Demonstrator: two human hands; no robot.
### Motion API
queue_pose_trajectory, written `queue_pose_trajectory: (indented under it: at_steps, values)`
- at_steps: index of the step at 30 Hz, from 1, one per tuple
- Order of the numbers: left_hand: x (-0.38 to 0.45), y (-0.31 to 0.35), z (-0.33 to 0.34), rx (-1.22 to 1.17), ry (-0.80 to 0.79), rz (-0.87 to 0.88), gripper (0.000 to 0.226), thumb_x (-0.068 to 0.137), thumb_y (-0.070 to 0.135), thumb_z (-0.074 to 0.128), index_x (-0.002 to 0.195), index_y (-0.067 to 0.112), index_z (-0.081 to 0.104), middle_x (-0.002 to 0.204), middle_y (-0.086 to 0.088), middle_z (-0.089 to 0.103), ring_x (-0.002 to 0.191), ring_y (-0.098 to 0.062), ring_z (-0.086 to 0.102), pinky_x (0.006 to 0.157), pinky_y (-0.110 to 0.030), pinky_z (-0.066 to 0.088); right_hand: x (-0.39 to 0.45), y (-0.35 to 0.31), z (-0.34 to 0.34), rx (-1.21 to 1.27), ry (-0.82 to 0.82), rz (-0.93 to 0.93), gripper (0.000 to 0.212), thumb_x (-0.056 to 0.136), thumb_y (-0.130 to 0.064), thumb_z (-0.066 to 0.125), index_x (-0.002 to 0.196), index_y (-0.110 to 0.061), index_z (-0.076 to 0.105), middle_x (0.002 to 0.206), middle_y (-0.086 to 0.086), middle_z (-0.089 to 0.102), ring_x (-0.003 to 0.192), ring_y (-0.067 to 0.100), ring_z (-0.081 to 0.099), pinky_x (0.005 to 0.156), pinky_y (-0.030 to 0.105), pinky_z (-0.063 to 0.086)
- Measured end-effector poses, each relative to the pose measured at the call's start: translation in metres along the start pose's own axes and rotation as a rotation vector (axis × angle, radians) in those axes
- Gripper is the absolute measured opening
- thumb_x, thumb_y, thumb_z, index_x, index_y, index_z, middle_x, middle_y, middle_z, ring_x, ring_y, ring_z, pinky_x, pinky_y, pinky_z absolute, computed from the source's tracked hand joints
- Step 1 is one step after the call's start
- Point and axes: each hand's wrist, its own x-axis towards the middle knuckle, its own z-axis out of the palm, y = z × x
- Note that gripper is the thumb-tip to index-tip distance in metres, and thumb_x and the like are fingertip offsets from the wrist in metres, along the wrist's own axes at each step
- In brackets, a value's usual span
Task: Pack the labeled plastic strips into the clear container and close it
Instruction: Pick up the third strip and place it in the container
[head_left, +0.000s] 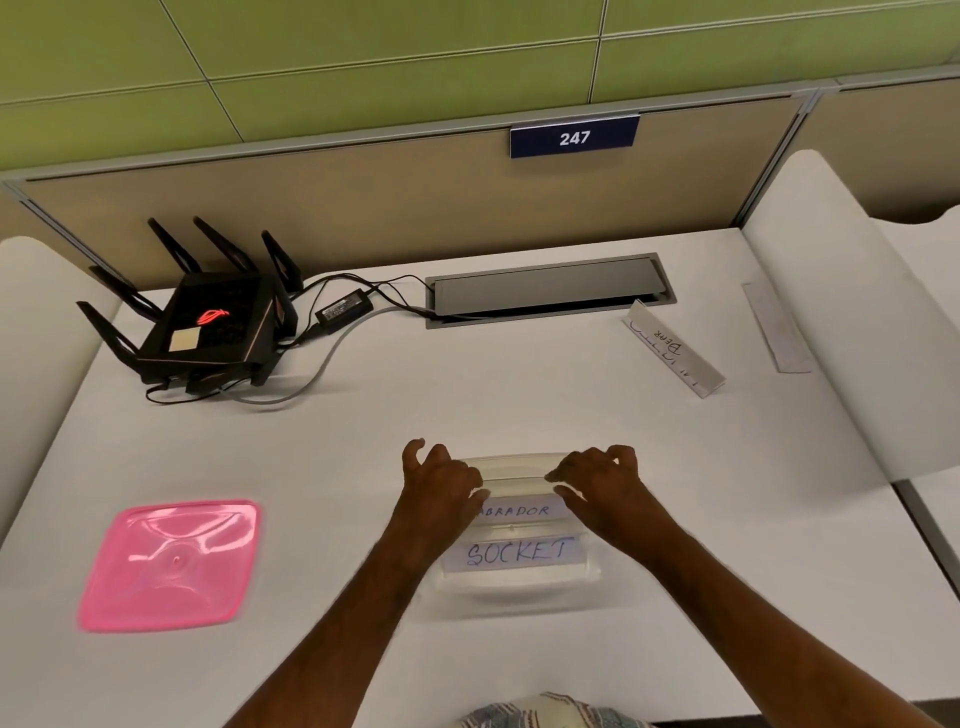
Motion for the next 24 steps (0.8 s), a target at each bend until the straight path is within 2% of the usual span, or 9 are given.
queue_pose_trajectory:
  at_steps: [4,7,12,18,24]
  values:
    - [0.02,0.011,-0.008,-0.154,0.122,-0.038,0.027,0.092,0.054,0.056,0.075,0.034,0.063,0.071,0.019,0.061,0.086,-0.003,0.052,0.098,-0.039,0.027,0.001,0.006,-0.008,0.204,0.098,0.19,0.01,0.101,-0.036,0.06,0.109,-0.034,0.065,0.092,-0.019,0.057,0.084,-0.001,0.054,0.091,0.035,0.033]
    - [0.042,0.021,-0.013,-0.212,0.108,-0.034,0.023,0.094,0.052,0.053,0.083,0.035,0.065,0.079,0.02,0.062,0.092,-0.004,0.05,0.092,-0.034,0.026,0.002,0.021,-0.01,0.299,0.128,0.307,0.012,0.103,-0.041,0.053,0.112,-0.035,0.059,0.087,-0.018,0.053,0.081,-0.002,0.052,0.093,0.031,0.029]
    - [0.081,0.041,-0.015,-0.419,0.1,-0.067,0.013,0.093,0.044,0.062,0.102,0.036,0.066,0.094,0.021,0.062,0.103,-0.005,0.049,0.088,-0.031,0.026,0.0,0.05,-0.01,0.379,0.161,0.439,0.017,0.103,-0.048,0.047,0.113,-0.037,0.056,0.086,-0.016,0.055,0.083,-0.001,0.056,0.095,0.029,0.027]
    - [0.13,0.063,-0.012,-0.609,-0.049,-0.123,0.038,0.094,0.042,0.063,0.129,0.03,0.056,0.13,0.013,0.056,0.125,-0.014,0.044,0.102,-0.034,0.032,-0.002,0.092,-0.006,0.47,0.202,0.661,0.022,0.101,-0.043,0.055,0.12,-0.033,0.055,0.086,-0.011,0.059,0.074,0.006,0.061,0.097,0.038,0.032]
    - [0.185,0.085,-0.006,-0.707,-0.166,-0.152,0.059,0.094,0.04,0.063,0.146,0.025,0.04,0.149,0.007,0.045,0.137,-0.018,0.038,0.113,-0.041,0.036,-0.004,0.14,-0.003,0.507,0.279,0.859,0.04,0.098,-0.038,0.061,0.131,-0.03,0.041,0.085,-0.011,0.06,0.071,0.007,0.063,0.102,0.047,0.034]
